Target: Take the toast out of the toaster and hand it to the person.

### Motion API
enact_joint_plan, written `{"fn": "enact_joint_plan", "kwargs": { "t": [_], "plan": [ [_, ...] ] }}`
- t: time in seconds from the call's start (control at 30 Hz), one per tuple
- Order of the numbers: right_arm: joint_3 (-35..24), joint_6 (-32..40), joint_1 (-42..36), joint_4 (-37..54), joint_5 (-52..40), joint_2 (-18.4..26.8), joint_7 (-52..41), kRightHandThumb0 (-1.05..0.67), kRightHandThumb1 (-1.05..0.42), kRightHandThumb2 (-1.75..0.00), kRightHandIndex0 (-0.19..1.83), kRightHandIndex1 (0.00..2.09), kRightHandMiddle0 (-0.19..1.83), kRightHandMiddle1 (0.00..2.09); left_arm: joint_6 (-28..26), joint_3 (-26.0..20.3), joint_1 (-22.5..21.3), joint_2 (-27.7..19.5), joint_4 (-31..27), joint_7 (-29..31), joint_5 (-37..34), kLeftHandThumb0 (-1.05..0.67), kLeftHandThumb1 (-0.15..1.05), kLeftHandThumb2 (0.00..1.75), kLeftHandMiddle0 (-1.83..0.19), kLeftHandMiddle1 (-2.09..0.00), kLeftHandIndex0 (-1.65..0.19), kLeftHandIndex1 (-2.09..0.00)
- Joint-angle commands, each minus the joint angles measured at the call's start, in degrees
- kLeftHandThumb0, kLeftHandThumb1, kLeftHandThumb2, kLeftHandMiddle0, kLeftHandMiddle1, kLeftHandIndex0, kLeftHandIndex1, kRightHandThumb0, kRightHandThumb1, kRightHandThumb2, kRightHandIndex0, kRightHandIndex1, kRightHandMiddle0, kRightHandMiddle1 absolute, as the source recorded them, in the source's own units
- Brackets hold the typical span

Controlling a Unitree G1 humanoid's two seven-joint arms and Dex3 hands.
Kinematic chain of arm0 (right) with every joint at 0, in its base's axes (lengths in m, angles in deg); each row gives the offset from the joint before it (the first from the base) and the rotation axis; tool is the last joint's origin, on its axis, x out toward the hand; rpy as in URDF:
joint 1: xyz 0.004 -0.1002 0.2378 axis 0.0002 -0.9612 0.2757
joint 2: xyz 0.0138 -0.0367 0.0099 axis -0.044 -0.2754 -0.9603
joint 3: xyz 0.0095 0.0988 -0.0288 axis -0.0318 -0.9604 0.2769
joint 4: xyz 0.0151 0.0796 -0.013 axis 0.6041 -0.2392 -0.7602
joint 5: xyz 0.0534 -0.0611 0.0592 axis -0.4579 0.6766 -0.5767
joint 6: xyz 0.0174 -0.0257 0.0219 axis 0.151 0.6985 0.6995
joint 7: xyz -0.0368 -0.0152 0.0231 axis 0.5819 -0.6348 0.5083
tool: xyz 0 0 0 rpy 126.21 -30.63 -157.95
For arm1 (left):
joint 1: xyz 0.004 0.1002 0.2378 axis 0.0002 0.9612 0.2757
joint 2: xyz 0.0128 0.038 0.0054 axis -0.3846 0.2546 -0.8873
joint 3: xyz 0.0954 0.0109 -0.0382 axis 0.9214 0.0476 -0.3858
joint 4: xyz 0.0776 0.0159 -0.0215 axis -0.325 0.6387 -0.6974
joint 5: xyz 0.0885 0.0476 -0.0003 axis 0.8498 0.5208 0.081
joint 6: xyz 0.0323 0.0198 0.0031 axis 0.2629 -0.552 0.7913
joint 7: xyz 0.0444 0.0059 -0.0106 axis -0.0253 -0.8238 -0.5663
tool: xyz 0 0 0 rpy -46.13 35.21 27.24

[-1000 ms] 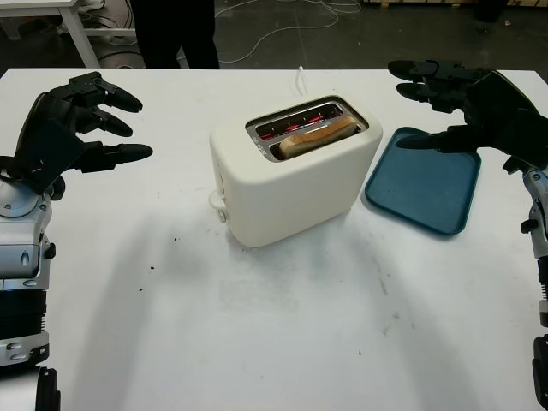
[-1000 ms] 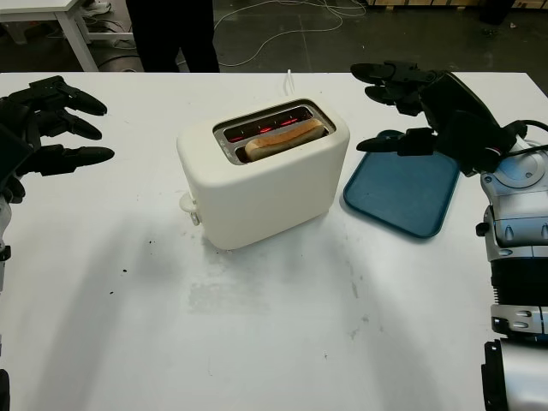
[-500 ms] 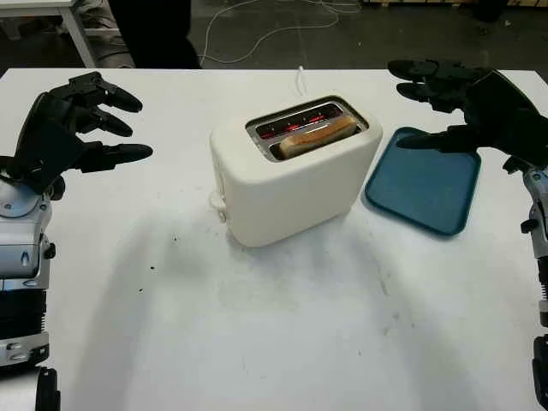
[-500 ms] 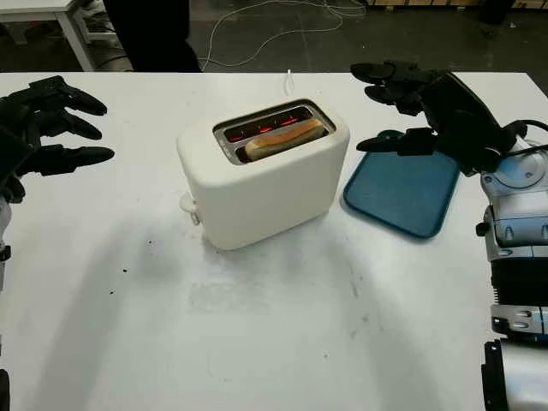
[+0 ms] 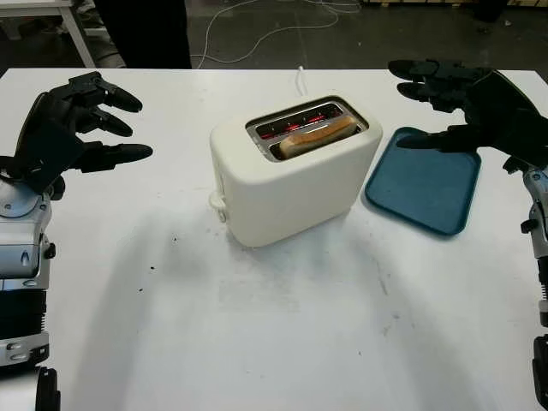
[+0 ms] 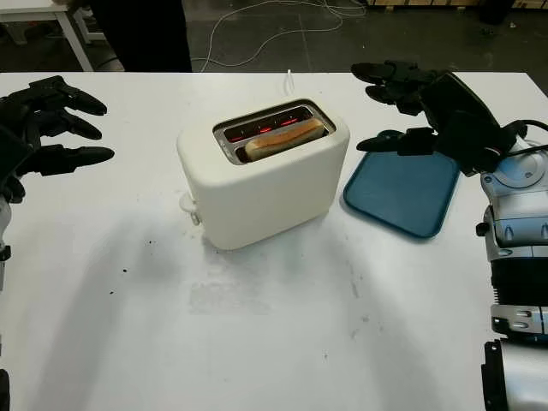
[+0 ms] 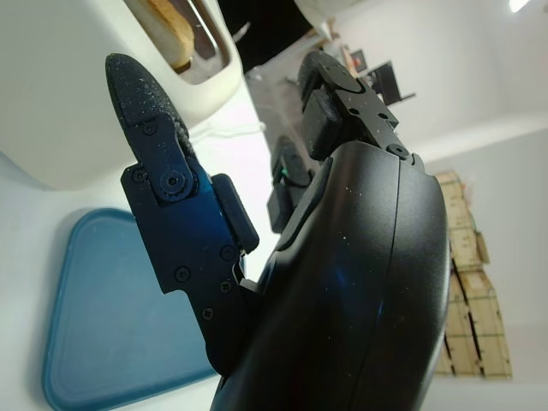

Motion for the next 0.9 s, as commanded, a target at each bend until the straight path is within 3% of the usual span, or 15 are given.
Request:
{"fn": "enact_joint_plan", "kwargs": {
  "t": [0.0, 0.87],
  "plan": [
    [0.0, -0.6, -0.4, 0.6, 0.5, -0.1, 0.6, -0.61, -0.73, 0.0, 0.38, 0.05, 0.4, 0.01, 0.4, -0.6, 0.7, 0.1, -0.1, -0.2, -0.7, -1.05, 0.58, 0.0, -0.49, -1.27, -0.52, -1.12],
    [0.1, -0.3, -0.1, 0.6, 0.2, -0.1, 0.3, -0.62, -0.73, 0.0, 0.37, 0.05, 0.39, 0.0, -0.3, -0.5, 0.4, 0.1, -0.3, -0.1, -0.9, -1.05, 0.56, 0.0, -0.49, -1.25, -0.52, -1.11]
  ]
}}
